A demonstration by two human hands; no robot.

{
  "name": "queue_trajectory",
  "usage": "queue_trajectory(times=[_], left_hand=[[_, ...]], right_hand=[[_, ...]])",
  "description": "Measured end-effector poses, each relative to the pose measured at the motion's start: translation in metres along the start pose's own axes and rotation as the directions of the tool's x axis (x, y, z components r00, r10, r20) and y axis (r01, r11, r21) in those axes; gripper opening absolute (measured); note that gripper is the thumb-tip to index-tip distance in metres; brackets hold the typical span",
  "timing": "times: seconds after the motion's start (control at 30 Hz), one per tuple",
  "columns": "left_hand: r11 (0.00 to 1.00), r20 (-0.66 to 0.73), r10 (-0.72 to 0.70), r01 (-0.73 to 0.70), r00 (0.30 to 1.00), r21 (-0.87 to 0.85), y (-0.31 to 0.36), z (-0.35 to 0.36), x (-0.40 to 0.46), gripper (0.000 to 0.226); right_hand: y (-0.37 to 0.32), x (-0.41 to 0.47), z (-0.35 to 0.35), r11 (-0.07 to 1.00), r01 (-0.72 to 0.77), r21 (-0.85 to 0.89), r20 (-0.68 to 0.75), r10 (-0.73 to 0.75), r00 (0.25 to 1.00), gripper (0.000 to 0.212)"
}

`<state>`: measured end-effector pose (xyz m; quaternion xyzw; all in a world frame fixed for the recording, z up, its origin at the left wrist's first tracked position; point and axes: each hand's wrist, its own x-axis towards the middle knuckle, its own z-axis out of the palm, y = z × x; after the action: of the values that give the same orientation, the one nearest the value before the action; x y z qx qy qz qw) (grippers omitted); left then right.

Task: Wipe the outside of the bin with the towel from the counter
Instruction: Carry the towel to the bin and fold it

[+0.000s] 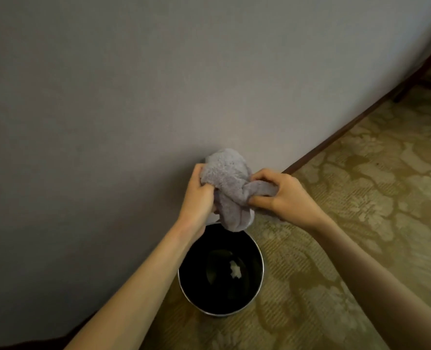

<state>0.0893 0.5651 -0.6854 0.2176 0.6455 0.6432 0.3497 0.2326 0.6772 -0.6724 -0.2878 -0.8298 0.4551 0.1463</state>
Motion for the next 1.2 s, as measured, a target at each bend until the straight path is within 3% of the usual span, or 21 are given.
queue_trajectory(times=[0.1, 0.2, 0.27, 0.37, 0.43, 0.5, 0.6, 0.7, 0.77, 0.83, 0.93, 1.07, 1.13, 1.2], left_hand=[[0.988, 0.028, 0.066, -0.061, 0.997, -0.139, -0.039, 0.009, 0.015, 0.012], [0.932, 0.086, 0.135, -0.097, 0.987, -0.35, -0.069, 0.016, 0.027, 0.022], [0.881, 0.103, 0.2, -0.133, 0.974, -0.454, -0.086, 0.018, 0.029, 0.024], [0.812, 0.109, 0.26, -0.156, 0.959, -0.563, -0.112, 0.016, 0.026, 0.032], [0.764, 0.103, 0.274, -0.151, 0.956, -0.628, -0.127, 0.01, 0.021, 0.034], [0.753, 0.089, 0.277, -0.159, 0.957, -0.639, -0.139, 0.004, 0.014, 0.036], [0.84, -0.039, 0.263, -0.248, 0.964, -0.483, -0.155, -0.003, 0.006, 0.026], [0.933, -0.19, 0.337, -0.354, 0.922, -0.067, -0.161, -0.006, 0.001, 0.017], [0.891, -0.152, 0.442, -0.411, 0.884, 0.194, -0.16, -0.004, -0.002, 0.02], [0.833, -0.056, 0.504, -0.468, 0.862, 0.294, -0.16, 0.002, -0.003, 0.025], [0.806, -0.036, 0.54, -0.504, 0.841, 0.311, -0.164, 0.014, -0.006, 0.024], [0.817, -0.076, 0.555, -0.525, 0.829, 0.236, -0.162, 0.02, -0.01, 0.029], [0.796, -0.062, 0.586, -0.56, 0.808, 0.229, -0.162, 0.022, -0.014, 0.031], [0.741, 0.013, 0.633, -0.61, 0.774, 0.28, -0.164, 0.022, -0.017, 0.038]], right_hand=[[0.05, 0.012, 0.03, 0.996, 0.065, -0.065, 0.018, -0.064, 0.998, 0.077], [0.092, 0.024, 0.066, 0.978, 0.19, 0.086, -0.072, -0.184, 0.98, 0.103], [0.114, 0.032, 0.084, 0.945, 0.256, 0.205, -0.2, -0.215, 0.956, 0.099], [0.14, 0.038, 0.103, 0.834, 0.275, 0.478, -0.35, -0.107, 0.931, 0.073], [0.151, 0.039, 0.11, 0.805, 0.296, 0.514, -0.449, -0.042, 0.892, 0.047], [0.155, 0.037, 0.117, 0.772, 0.283, 0.569, -0.464, 0.017, 0.886, 0.038], [0.152, 0.031, 0.122, 0.498, 0.246, 0.831, -0.37, 0.165, 0.914, 0.033], [0.138, 0.025, 0.11, 0.239, 0.199, 0.95, -0.26, 0.261, 0.93, 0.029], [0.126, 0.018, 0.098, 0.1, 0.157, 0.982, -0.18, 0.285, 0.941, 0.024], [0.115, 0.008, 0.092, 0.005, 0.101, 0.995, -0.099, 0.266, 0.959, 0.014], [0.1, -0.011, 0.092, 0.101, 0.06, 0.993, -0.069, 0.088, 0.994, 0.014], [0.094, -0.024, 0.087, 0.219, 0.092, 0.971, -0.03, -0.272, 0.962, 0.06], [0.098, -0.028, 0.085, 0.199, 0.082, 0.977, -0.012, -0.329, 0.944, 0.069], [0.105, -0.033, 0.087, 0.162, 0.067, 0.985, -0.023, -0.261, 0.965, 0.063]])
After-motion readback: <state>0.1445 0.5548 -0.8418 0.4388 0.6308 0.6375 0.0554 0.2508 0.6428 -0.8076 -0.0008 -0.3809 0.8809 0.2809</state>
